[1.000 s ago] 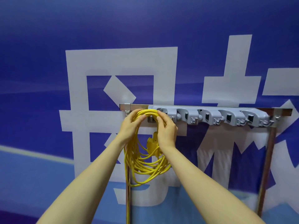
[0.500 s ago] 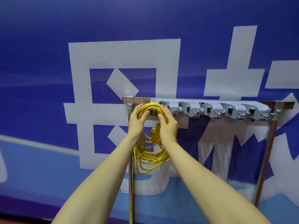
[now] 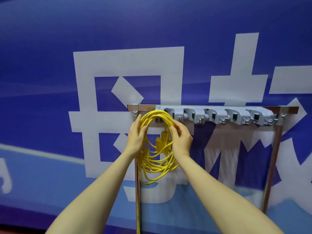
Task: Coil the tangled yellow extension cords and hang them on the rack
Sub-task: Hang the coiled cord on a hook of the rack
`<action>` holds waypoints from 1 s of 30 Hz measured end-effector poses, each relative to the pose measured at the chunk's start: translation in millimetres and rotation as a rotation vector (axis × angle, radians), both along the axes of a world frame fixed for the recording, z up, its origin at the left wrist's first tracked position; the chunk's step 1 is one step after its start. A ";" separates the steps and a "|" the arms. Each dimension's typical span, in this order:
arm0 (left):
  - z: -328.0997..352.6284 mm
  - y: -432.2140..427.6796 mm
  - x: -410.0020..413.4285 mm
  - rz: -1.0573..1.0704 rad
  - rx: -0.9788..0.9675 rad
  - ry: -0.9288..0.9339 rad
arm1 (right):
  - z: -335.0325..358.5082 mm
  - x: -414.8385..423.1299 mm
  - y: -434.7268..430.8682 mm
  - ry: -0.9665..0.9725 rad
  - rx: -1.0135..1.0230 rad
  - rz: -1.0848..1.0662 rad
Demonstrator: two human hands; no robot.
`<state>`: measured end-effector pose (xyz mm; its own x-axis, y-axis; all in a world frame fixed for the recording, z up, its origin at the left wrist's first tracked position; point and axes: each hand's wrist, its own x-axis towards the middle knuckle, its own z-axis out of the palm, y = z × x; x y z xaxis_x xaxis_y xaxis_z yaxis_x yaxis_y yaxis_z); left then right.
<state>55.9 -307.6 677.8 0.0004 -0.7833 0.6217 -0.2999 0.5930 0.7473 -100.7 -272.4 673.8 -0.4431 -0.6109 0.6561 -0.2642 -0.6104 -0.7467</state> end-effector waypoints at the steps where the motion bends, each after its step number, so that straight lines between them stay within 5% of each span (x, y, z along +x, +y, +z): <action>1: -0.4 -0.3 -0.5 0.019 -0.010 0.014 | 2.6 -0.7 1.0 -0.069 0.010 -0.010; 7: 5.8 0.0 -3.4 0.115 -0.183 -0.030 | 6.3 0.8 -7.8 0.096 0.052 -0.232; 11: 9.3 2.6 -5.3 0.113 -0.286 -0.117 | 10.8 -0.7 -3.2 0.215 -0.015 -0.199; 20: -5.9 10.8 3.9 0.067 -0.102 -0.072 | -2.9 -26.7 3.5 0.024 0.211 -0.044; 30: -23.6 30.3 9.2 0.100 -0.010 -0.065 | -12.2 -40.6 21.8 0.224 0.264 -0.031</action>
